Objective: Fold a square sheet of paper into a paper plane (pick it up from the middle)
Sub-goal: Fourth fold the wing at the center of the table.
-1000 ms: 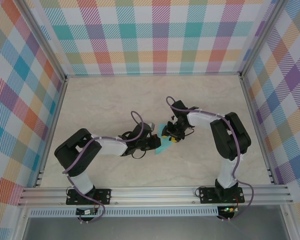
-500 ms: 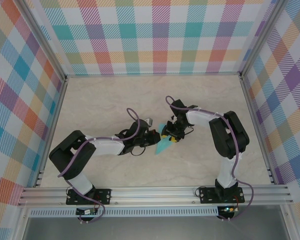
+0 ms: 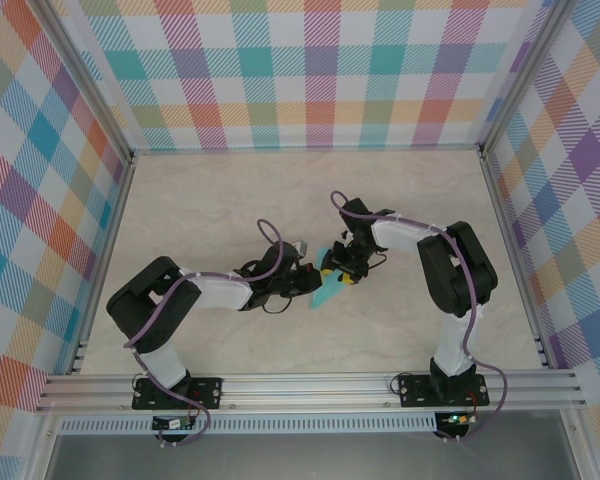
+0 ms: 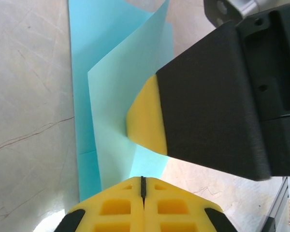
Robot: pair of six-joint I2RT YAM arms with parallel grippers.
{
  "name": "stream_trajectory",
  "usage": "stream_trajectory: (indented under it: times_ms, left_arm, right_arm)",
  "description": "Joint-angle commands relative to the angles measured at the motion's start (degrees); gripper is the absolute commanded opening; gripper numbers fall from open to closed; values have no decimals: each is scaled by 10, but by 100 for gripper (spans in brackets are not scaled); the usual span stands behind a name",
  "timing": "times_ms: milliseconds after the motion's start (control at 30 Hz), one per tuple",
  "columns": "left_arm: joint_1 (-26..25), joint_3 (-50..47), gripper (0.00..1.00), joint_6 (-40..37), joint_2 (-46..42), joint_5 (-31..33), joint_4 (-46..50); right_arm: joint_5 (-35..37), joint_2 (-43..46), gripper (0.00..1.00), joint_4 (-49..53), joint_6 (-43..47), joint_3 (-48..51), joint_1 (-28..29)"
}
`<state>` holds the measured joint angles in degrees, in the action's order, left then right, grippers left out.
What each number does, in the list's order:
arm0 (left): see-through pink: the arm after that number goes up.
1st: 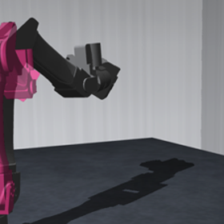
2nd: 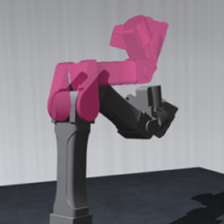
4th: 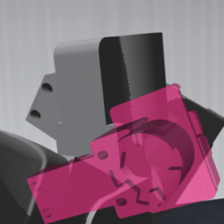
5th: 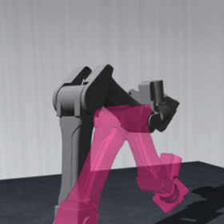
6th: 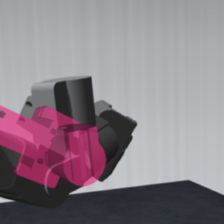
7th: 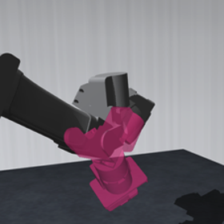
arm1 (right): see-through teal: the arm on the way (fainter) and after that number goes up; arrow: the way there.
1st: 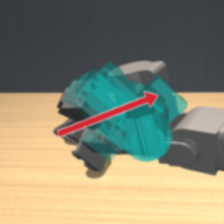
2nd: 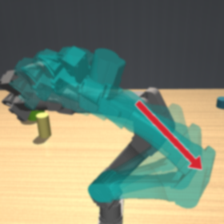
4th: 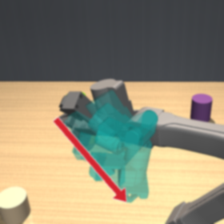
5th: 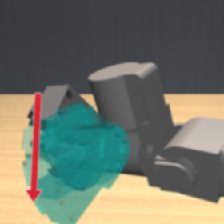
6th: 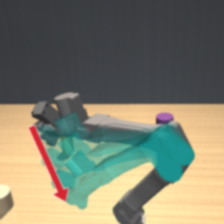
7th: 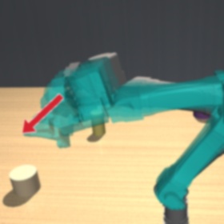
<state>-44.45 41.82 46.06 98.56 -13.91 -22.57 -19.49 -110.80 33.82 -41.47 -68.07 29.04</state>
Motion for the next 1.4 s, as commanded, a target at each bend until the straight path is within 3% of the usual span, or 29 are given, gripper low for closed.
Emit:
stream_trajectory:
  times_ms: [0, 1033, 1367]
  left_arm:
    - [7, 12, 0, -5, 11, 2, 8]
    - [7, 16, 0, 0, 44, 7, 16]
    - [8, 14, 0, -1, -10, 17, 26]
  right_arm:
    - [82, -76, 51, 18, 6, 39, 6]
    - [96, -105, 46, 41, 8, 25, 8]
    - [109, -122, 44, 56, 9, 15, 11]
